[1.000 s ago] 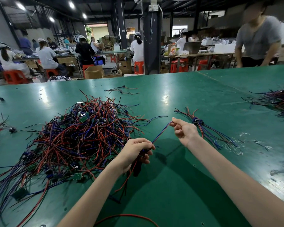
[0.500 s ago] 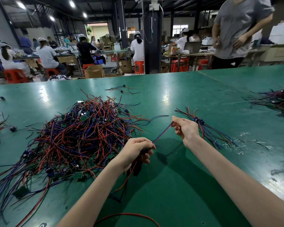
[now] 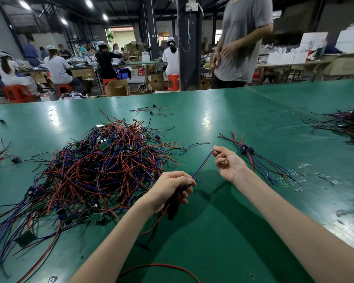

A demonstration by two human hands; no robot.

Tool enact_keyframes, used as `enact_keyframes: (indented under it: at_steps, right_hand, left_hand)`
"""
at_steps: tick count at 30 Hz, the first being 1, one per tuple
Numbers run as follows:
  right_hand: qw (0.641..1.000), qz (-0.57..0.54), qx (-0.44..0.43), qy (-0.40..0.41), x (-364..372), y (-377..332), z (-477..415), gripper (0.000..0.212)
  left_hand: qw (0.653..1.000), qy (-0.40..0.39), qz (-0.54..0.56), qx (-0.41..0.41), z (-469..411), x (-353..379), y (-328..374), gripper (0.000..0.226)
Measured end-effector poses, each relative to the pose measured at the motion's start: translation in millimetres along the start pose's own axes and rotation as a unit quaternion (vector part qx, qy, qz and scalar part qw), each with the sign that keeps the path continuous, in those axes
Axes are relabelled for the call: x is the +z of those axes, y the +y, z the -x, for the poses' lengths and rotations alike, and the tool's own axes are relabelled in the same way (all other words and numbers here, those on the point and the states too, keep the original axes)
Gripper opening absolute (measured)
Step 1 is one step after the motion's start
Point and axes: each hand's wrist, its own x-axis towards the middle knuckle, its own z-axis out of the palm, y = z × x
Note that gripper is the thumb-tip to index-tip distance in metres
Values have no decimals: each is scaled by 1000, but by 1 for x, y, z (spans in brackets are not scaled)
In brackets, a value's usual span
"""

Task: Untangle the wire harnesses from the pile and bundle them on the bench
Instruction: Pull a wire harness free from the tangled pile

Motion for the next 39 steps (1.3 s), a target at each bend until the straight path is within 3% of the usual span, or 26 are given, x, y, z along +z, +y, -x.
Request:
enact_keyframes:
  at_steps: [5, 10, 12, 15, 17, 19, 23, 25, 30, 34, 39]
  right_hand:
    - [999, -50, 16, 8, -1, 2, 2, 21]
    - [989, 95, -107, 46, 1, 3, 0, 17]
    - [956, 206, -202, 46, -1, 4, 0, 20]
    - [852, 382, -356, 28, -6, 6, 0, 21]
    - [801, 441, -404, 24, -7, 7, 1, 20]
    - [819, 424, -385, 29, -6, 8, 2, 22]
    - [957, 211, -197, 44, 0, 3, 2, 21]
    - [978, 148, -136, 53, 0, 1, 2, 19]
    - [979, 157, -124, 31, 2, 2, 3, 18]
    - [981, 177, -59, -52, 7, 10, 12, 38]
    - [926, 328, -23, -186, 16, 40, 29, 26]
  left_hand:
    - [1000, -17, -6, -5, 0, -2, 1, 22]
    - [999, -30, -11, -10, 2, -3, 1, 23]
    - [999, -30, -10, -9, 2, -3, 2, 22]
    - [999, -30, -10, -10, 3, -3, 2, 23]
    - [999, -28, -12, -10, 3, -3, 2, 23]
    - [1000, -26, -14, -7, 3, -4, 2, 24]
    - [1000, -19, 0, -3, 2, -5, 2, 23]
    - [1000, -15, 7, -2, 1, -5, 2, 24]
    - [1000, 8, 14, 7, 0, -6, 0, 25]
    - [997, 61, 43, 34, -2, -6, 0, 22]
    - [986, 126, 102, 36, -3, -9, 1, 19]
